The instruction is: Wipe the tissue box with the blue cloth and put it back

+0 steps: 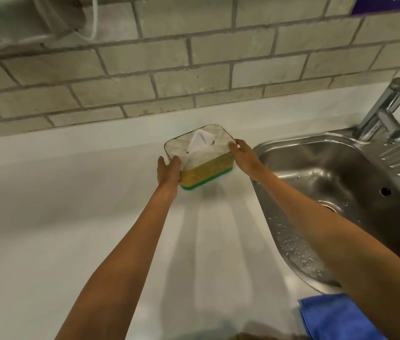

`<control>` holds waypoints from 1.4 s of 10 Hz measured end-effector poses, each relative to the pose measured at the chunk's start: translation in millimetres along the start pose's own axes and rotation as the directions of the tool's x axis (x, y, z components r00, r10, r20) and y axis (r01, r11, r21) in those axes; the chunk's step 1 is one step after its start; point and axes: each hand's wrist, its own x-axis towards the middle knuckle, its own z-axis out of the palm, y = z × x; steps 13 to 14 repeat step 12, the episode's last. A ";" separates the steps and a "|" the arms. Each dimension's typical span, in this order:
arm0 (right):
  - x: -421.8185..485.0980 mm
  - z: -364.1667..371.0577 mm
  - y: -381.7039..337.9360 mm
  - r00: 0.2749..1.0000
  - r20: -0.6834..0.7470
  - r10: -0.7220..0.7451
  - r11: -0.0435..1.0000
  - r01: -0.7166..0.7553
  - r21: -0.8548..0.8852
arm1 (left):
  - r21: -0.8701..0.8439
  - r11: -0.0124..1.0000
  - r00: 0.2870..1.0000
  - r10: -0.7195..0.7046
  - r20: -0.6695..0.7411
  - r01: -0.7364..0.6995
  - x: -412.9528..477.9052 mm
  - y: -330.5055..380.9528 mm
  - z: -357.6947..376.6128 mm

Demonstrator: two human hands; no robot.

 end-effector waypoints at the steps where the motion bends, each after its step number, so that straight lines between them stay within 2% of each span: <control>1: 6.9 2.8 2.3 0.998 -0.053 -0.033 0.999 0.034 0.014 | -0.032 0.999 0.999 0.026 -0.048 -0.027 14.2 8.1 9.0; 4: 30.3 13.2 -2.6 0.993 -0.101 -0.060 0.998 0.061 0.010 | -0.111 0.992 0.998 0.064 -0.029 -0.067 43.2 21.3 20.6; 9: 51.9 21.9 -10.6 0.990 -0.132 -0.047 0.999 0.044 -0.031 | -0.082 0.993 0.996 0.089 0.005 -0.089 69.0 25.6 29.3; 12: 37.6 17.7 -19.8 0.997 -0.052 0.057 0.998 -0.058 -0.016 | -0.067 0.997 0.999 0.048 0.007 -0.047 59.1 29.2 15.9; 14: 37.6 17.7 -19.8 0.997 -0.052 0.057 0.998 -0.058 -0.016 | -0.067 0.997 0.999 0.048 0.007 -0.047 59.1 29.2 15.9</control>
